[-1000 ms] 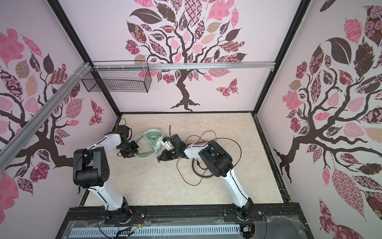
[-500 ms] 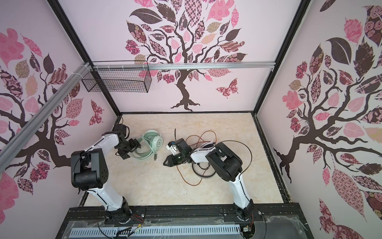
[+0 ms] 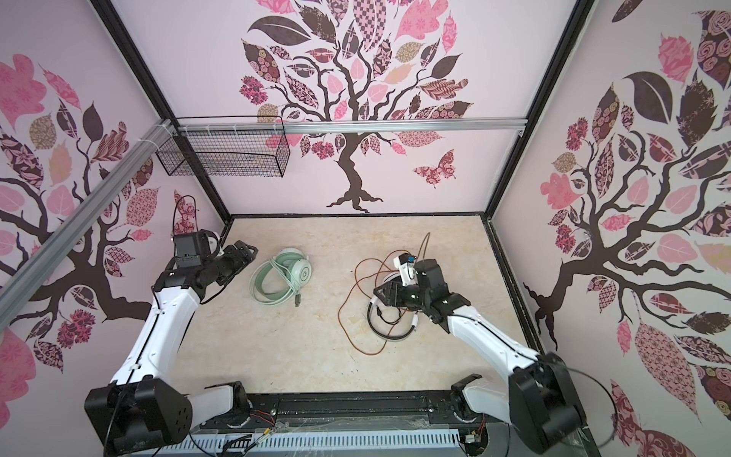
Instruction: Wrap the headphones
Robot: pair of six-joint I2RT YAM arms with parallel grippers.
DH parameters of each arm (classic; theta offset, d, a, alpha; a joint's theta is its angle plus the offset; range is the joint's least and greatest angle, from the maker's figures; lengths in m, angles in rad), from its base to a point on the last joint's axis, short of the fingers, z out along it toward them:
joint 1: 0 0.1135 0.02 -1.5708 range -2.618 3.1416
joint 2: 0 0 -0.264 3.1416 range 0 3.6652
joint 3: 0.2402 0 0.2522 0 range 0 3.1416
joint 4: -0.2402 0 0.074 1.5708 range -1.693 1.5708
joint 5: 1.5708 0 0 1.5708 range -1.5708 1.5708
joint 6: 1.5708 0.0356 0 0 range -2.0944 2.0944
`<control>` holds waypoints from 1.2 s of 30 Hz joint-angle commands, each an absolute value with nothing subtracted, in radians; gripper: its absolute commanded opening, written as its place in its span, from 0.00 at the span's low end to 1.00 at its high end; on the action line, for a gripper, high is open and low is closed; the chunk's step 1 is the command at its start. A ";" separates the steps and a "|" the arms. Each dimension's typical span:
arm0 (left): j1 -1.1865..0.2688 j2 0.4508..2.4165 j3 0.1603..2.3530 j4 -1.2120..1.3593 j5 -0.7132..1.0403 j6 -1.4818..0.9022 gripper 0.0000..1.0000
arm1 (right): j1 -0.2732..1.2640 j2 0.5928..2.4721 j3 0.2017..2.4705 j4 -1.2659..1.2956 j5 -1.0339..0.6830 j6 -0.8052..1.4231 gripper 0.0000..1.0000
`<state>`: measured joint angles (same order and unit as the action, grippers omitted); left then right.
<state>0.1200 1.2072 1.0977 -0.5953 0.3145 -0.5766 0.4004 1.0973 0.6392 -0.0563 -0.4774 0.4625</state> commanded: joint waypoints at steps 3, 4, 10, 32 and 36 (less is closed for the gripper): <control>-0.101 1.146 1.110 -0.600 0.295 -0.475 0.89 | 0.398 0.868 0.564 -0.245 -0.264 0.498 0.73; -0.163 1.134 1.122 -0.637 0.246 -0.444 0.91 | 0.398 0.850 0.567 -0.267 -0.233 0.498 0.73; -0.278 1.032 1.035 -0.768 0.285 -0.455 0.97 | 0.399 0.900 0.657 -0.358 -0.066 0.466 0.75; -0.356 0.910 0.871 -0.714 0.456 -0.404 0.97 | 0.397 1.196 0.736 -0.338 0.211 0.485 0.93; -0.356 0.917 0.867 -0.698 0.478 -0.422 0.97 | 0.397 1.197 0.714 -0.305 0.182 0.460 1.00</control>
<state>-0.3534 0.9199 0.8879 -0.7334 0.4488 -0.4210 0.3977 1.2041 0.7158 -0.3229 0.1783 0.4850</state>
